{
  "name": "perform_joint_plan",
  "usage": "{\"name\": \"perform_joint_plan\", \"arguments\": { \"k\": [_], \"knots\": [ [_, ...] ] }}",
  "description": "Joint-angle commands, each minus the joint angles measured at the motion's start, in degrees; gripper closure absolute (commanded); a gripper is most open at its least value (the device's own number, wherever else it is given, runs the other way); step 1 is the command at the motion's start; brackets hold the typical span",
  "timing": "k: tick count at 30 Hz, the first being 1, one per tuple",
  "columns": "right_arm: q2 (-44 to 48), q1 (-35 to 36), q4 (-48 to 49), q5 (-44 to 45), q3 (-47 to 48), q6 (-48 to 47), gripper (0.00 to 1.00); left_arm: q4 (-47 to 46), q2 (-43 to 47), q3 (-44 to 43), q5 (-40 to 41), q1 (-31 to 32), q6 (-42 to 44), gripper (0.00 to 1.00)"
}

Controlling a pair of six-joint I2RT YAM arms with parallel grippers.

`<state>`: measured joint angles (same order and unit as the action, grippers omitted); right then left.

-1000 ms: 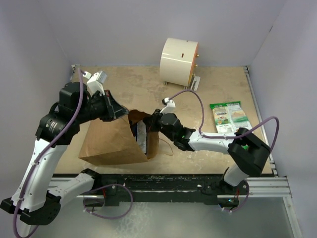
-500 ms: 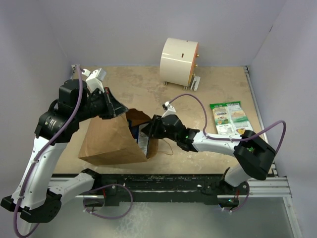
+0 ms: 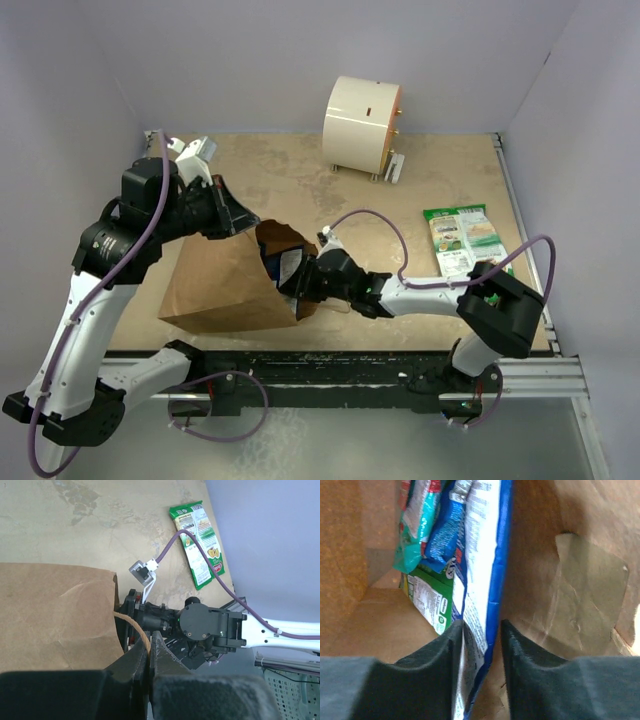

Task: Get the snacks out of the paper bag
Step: Take out the snack from the paper bag.

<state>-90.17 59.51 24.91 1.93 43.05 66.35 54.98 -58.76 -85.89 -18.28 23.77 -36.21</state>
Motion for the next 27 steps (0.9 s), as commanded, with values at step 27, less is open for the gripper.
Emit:
{"name": "perform_joint_plan", "arguments": {
  "k": [27],
  "knots": [
    [20.12,-3.19,-52.07,10.07,19.85,-21.6,1.0,-6.86,5.07,8.92,7.0,0.16,-0.19,1.0]
  ]
}}
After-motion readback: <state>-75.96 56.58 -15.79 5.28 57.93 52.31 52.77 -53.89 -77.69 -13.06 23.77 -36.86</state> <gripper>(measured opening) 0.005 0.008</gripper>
